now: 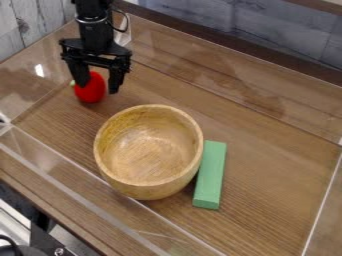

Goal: Move the red fruit to the right

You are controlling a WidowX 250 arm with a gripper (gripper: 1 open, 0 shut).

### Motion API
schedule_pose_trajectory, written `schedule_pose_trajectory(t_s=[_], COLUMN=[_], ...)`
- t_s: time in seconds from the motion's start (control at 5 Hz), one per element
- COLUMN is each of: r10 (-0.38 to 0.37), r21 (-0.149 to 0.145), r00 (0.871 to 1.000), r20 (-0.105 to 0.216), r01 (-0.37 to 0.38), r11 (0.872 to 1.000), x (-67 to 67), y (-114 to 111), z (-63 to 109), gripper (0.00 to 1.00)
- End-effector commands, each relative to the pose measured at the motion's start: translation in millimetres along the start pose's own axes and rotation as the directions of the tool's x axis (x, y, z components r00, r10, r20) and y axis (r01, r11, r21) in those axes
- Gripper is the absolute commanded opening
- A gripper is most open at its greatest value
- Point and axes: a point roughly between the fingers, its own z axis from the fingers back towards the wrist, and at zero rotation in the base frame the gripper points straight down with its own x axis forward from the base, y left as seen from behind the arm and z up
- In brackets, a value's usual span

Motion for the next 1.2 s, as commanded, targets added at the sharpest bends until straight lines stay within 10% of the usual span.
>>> schedule_pose_trajectory(t_s=[0.0,0.2,0.4,1.0], r10=[0.033,0.058,0.041,-0.062], r21=[0.012,0.012,0.018,-0.013], r00=[0.998,0.997,0.998,0.992], r20=[0.059,0.053,0.051,0.11], r01=[-0.033,-0.059,-0.042,0.063], r11=[0.999,0.998,0.999,0.998], x=[12.6,18.3,22.5,18.9], y=[12.9,17.0,26.7,-14.4], z=[16.5,14.2,15.2,50.7], gripper=[1.0,1.0,0.0,0.0])
